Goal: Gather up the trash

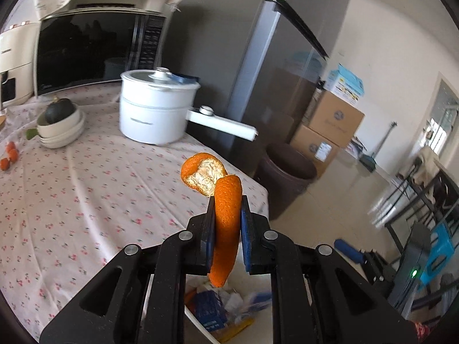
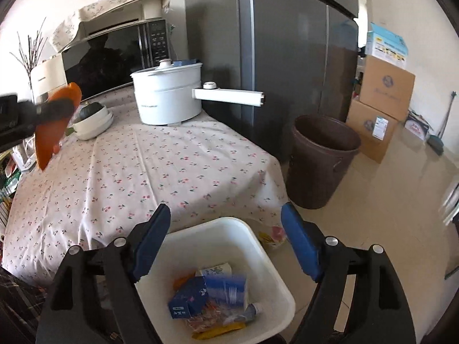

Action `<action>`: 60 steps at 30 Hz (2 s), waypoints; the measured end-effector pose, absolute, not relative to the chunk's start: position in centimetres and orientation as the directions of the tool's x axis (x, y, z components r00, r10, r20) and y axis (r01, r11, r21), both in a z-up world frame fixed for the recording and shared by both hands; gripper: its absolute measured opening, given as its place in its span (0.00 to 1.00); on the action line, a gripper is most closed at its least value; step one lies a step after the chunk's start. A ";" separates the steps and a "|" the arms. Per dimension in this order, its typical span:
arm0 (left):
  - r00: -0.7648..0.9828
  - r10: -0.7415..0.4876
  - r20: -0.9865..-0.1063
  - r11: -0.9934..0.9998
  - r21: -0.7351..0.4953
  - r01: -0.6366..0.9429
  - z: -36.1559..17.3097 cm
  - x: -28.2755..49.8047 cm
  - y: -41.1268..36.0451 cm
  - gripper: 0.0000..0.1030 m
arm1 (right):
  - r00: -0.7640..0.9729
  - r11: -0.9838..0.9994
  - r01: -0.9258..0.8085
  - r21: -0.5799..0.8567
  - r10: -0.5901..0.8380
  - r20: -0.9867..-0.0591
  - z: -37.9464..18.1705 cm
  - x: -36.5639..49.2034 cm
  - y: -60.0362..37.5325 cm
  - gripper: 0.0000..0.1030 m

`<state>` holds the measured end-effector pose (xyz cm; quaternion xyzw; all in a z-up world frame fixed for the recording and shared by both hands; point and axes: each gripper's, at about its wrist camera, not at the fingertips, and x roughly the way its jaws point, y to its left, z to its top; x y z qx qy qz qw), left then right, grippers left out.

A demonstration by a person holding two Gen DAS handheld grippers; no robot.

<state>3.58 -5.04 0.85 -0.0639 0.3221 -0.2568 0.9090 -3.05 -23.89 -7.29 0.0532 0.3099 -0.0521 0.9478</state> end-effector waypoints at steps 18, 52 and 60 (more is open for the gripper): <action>0.549 -0.558 -0.622 0.801 -0.231 0.552 -3.8 2.5 -10.9 0.67 | 0.792 0.885 0.464 0.044 -0.392 -0.468 -6.2 -6.2 -29.4 0.93; 0.820 -0.307 -0.484 0.943 -0.039 0.330 -2.2 0.6 -8.7 0.93 | 0.828 0.904 0.424 0.056 -0.363 -0.427 -5.0 -6.3 -27.1 0.93; 0.820 -0.301 -0.486 0.945 -0.035 0.326 -2.4 0.6 -8.7 0.93 | 0.825 0.906 0.420 0.056 -0.355 -0.440 -5.2 -6.1 -27.1 0.93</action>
